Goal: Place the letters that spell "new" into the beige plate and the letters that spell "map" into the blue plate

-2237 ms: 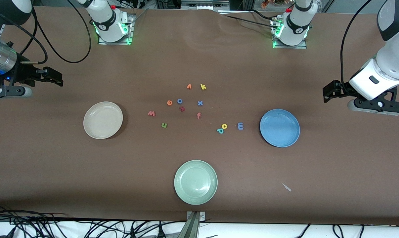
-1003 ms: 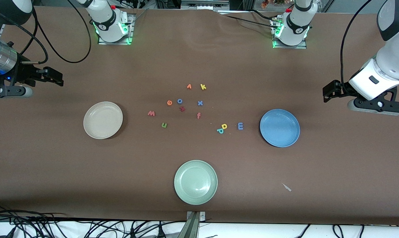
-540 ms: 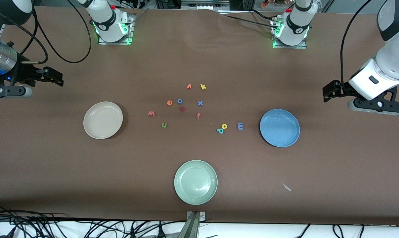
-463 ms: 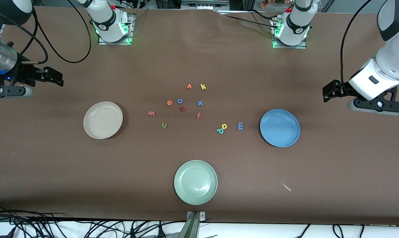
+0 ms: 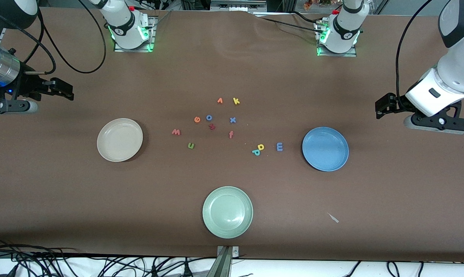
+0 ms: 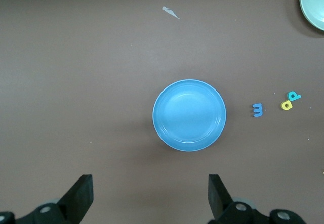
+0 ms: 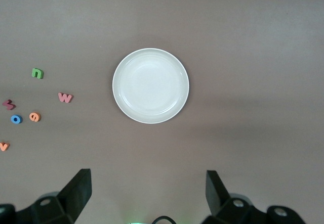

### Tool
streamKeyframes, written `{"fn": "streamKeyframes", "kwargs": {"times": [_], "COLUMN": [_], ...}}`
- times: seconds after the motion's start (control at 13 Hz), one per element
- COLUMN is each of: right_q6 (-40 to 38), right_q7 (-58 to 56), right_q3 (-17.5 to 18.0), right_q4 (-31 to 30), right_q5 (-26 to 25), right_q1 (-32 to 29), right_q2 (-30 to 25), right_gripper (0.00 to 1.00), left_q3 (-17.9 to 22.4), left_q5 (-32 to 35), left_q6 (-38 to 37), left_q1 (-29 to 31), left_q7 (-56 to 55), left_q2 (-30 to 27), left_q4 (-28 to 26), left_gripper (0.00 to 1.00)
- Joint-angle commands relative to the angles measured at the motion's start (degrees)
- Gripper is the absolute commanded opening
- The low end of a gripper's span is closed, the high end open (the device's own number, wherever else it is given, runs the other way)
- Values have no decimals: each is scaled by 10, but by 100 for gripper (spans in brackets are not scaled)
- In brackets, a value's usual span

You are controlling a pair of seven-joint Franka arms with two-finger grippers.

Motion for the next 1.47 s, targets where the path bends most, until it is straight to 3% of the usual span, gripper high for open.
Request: {"fn": "streamKeyframes", "kwargs": {"times": [0.0, 0.46, 0.69, 0.93, 1.16, 1.39], "right_q6": [1, -10, -1, 25, 67, 137], "right_q7": [-12, -14, -7, 4, 84, 198], "right_q3": [1, 3, 3, 4, 3, 3], "right_q4": [-7, -7, -6, -7, -8, -12], "right_q5": [10, 8, 10, 19, 35, 31], "right_q1": [-3, 6, 32, 62, 104, 162], "right_q2": [-10, -4, 13, 45, 96, 146], "right_gripper": [100, 100, 100, 100, 100, 100], "left_q3": [-5, -12, -15, -15, -16, -16], "left_q5": [11, -4, -4, -2, -9, -16], "left_q6": [-10, -11, 12, 94, 161, 176], "left_q1": [-14, -43, -88, -137, -159, -178], "left_q7": [8, 5, 2, -12, -84, -173], "left_q2": [4, 59, 149, 221, 254, 271], "left_q4": [14, 12, 22, 32, 29, 16], "left_gripper": [100, 100, 100, 100, 100, 100]}}
